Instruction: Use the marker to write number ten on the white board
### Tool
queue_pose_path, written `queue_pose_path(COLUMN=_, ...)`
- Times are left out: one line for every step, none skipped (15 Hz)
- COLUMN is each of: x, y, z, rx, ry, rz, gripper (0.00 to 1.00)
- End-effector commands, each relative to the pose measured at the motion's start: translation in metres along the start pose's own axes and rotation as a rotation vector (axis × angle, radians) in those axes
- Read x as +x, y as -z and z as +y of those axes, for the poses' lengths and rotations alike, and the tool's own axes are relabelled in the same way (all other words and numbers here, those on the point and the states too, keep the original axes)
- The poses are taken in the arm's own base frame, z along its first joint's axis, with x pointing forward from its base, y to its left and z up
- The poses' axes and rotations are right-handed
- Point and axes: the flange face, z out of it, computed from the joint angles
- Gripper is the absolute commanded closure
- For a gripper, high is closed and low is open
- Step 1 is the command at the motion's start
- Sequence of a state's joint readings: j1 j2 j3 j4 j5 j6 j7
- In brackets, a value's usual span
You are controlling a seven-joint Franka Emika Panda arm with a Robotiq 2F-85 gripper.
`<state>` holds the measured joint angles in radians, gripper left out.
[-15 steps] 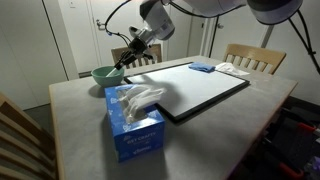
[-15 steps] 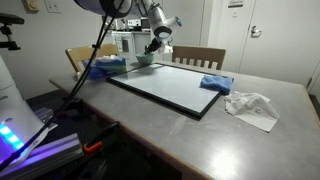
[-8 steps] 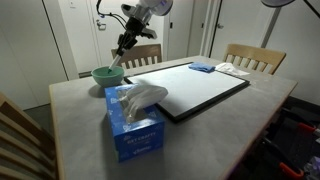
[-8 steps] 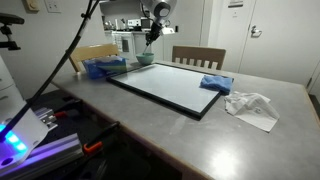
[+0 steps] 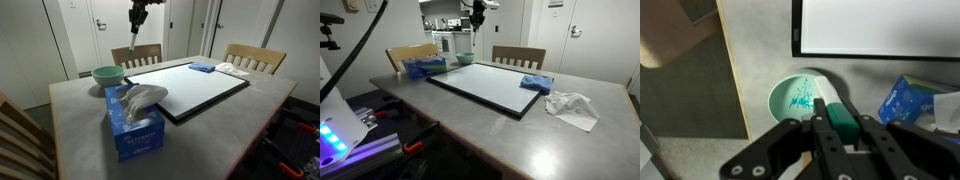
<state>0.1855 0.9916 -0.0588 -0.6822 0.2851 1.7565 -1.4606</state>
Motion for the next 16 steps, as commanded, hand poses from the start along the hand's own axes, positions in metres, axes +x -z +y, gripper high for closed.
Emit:
queue_pose_path(x=-0.018, y=0.03, z=-0.016, rx=0.056, ry=-0.116, rz=-0.156, gripper=0.95)
queue_pose_path(x=-0.025, y=0.034, z=-0.019, rx=0.073, ry=-0.153, rz=-0.181, gripper=0.95)
queue_pose_path(x=-0.031, y=0.037, z=-0.022, rx=0.091, ry=-0.184, rz=-0.199, gripper=0.95)
queue_pose_path(x=-0.04, y=0.036, z=-0.024, rx=0.107, ry=-0.217, rz=-0.207, gripper=0.95)
queue_pose_path(x=-0.047, y=0.035, z=-0.025, rx=0.114, ry=-0.246, rz=-0.21, gripper=0.95)
queue_pose_path(x=-0.053, y=0.031, z=-0.025, rx=0.111, ry=-0.273, rz=-0.211, gripper=0.95)
queue_pose_path(x=-0.059, y=0.025, z=-0.024, rx=0.099, ry=-0.296, rz=-0.218, gripper=0.95)
queue_pose_path(x=-0.064, y=0.019, z=-0.023, rx=0.085, ry=-0.318, rz=-0.228, gripper=0.95)
queue_pose_path(x=-0.069, y=0.012, z=-0.023, rx=0.071, ry=-0.336, rz=-0.242, gripper=0.95)
queue_pose_path(x=-0.075, y=0.004, z=-0.025, rx=0.062, ry=-0.359, rz=-0.266, gripper=0.95)
queue_pose_path(x=-0.082, y=-0.003, z=-0.028, rx=0.058, ry=-0.388, rz=-0.286, gripper=0.95)
queue_pose_path(x=-0.087, y=-0.01, z=-0.032, rx=0.056, ry=-0.413, rz=-0.298, gripper=0.95)
queue_pose_path(x=-0.092, y=-0.016, z=-0.037, rx=0.059, ry=-0.439, rz=-0.31, gripper=0.95)
queue_pose_path(x=-0.095, y=-0.023, z=-0.041, rx=0.063, ry=-0.465, rz=-0.318, gripper=0.95)
queue_pose_path(x=-0.097, y=-0.029, z=-0.046, rx=0.065, ry=-0.489, rz=-0.319, gripper=0.95)
queue_pose_path(x=-0.099, y=-0.035, z=-0.052, rx=0.068, ry=-0.51, rz=-0.32, gripper=0.95)
